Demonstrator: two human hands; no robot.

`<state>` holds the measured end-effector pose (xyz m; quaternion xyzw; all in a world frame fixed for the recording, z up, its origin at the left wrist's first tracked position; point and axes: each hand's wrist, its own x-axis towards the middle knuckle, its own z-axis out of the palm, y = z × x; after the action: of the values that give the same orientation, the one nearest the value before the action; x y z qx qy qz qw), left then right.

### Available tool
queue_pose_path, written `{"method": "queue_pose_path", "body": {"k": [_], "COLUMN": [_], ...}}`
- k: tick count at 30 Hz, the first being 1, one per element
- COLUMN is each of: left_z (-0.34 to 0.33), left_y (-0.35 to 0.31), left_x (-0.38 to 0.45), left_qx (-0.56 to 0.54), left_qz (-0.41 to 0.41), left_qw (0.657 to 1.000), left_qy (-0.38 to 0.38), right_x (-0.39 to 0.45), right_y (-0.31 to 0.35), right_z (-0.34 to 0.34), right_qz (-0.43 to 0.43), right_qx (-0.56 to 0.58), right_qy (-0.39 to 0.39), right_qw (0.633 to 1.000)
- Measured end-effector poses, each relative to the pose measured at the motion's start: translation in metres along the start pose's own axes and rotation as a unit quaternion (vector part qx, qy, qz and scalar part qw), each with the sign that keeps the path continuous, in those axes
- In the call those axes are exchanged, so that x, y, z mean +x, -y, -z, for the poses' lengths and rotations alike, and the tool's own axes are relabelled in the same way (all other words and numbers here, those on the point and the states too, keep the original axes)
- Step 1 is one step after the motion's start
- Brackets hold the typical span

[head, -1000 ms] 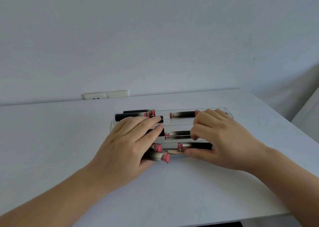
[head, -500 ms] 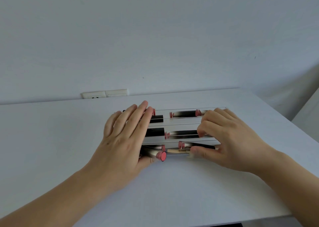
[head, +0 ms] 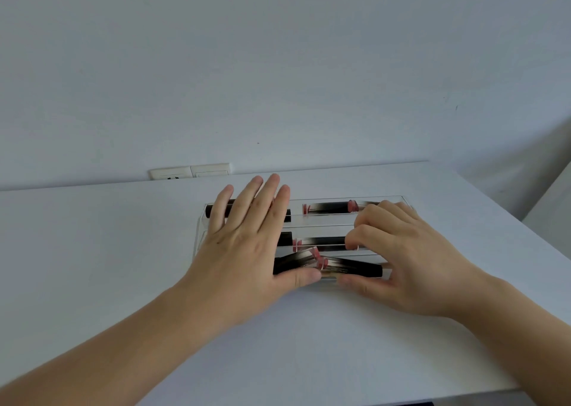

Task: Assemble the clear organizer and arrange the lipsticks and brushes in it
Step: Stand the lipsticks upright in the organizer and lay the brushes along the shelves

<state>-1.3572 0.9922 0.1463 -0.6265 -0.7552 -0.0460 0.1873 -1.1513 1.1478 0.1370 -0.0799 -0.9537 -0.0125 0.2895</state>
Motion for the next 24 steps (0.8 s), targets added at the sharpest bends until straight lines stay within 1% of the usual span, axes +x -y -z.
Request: {"method": "queue_pose_path", "body": {"k": [3, 6, 8, 11, 14, 16, 19, 21, 22, 24], "left_z": [0.000, -0.002, -0.003, -0.003, -0.003, 0.000, 0.011, 0.018, 0.019, 0.019], "left_y": [0.005, 0.009, 0.011, 0.012, 0.011, 0.013, 0.025, 0.041, 0.050, 0.070], "left_x": [-0.001, -0.003, -0.002, -0.002, -0.005, -0.007, -0.004, 0.001, 0.003, 0.008], "left_qx": [-0.010, -0.034, -0.059, -0.096, -0.113, -0.137, -0.184, -0.201, -0.215, -0.265], "left_qz": [-0.022, -0.036, -0.035, -0.031, -0.036, -0.038, -0.029, -0.007, 0.010, 0.046], "left_qw": [1.000, 0.999, 0.998, 0.995, 0.993, 0.989, 0.978, 0.974, 0.972, 0.962], "left_qy": [0.009, 0.009, -0.003, -0.024, -0.030, -0.045, -0.093, -0.108, -0.098, -0.044], "right_x": [-0.001, -0.001, 0.000, 0.000, 0.000, -0.001, 0.000, 0.005, 0.009, 0.023], "right_y": [-0.001, -0.002, -0.003, -0.005, -0.010, -0.013, -0.015, -0.015, -0.015, -0.013], "right_z": [-0.001, -0.004, -0.005, -0.002, 0.001, 0.002, 0.005, 0.009, 0.011, 0.015], "right_qz": [-0.003, -0.012, -0.032, -0.083, -0.150, -0.181, -0.193, -0.188, -0.182, -0.167], "right_qx": [0.000, -0.005, -0.006, 0.010, 0.054, 0.081, 0.089, 0.081, 0.075, 0.069], "right_qy": [-0.006, -0.028, -0.045, -0.075, -0.066, -0.057, -0.060, -0.057, -0.053, -0.043], "right_qw": [1.000, 1.000, 0.998, 0.994, 0.985, 0.979, 0.975, 0.977, 0.979, 0.983]}}
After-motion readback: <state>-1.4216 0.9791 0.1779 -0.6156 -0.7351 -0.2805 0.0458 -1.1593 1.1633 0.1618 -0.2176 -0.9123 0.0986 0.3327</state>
